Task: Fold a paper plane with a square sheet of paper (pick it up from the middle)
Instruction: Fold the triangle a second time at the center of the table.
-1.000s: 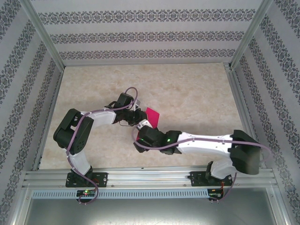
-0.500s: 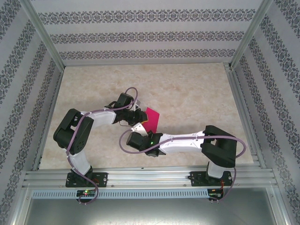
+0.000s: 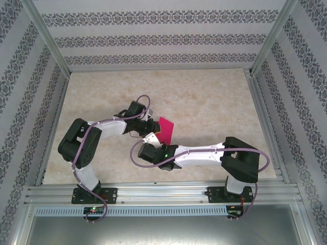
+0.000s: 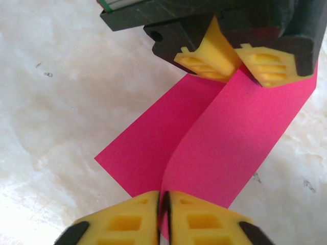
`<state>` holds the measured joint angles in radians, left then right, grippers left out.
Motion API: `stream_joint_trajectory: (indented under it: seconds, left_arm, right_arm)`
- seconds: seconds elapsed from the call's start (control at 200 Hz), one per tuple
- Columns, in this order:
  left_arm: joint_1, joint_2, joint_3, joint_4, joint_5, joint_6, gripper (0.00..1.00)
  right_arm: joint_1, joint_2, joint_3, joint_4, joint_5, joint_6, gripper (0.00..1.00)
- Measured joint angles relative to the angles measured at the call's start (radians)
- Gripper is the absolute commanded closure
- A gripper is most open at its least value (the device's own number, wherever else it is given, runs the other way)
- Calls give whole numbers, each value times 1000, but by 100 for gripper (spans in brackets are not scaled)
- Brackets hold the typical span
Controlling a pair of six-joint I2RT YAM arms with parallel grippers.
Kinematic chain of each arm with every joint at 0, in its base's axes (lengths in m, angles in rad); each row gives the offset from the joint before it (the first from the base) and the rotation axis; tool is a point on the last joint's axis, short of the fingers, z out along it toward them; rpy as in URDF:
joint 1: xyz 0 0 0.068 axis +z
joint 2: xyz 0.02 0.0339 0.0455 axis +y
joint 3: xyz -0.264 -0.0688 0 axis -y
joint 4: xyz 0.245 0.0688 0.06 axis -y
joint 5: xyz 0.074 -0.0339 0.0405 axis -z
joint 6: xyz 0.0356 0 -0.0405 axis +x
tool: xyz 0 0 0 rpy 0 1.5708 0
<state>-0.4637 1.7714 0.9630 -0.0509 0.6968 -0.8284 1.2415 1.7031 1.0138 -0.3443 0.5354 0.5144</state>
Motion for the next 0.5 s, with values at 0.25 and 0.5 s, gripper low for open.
stream_joint_trajectory:
  seconds: [0.25,0.5]
  left_arm:
    - [0,-118,-10,-85,-163,7,68]
    - [-2,-318,-150,-122,-297,2,68]
  right_arm:
    - [-23,-62,-54,58,-76,-3,97]
    - [-187,-203,-229,252,-374,2,96]
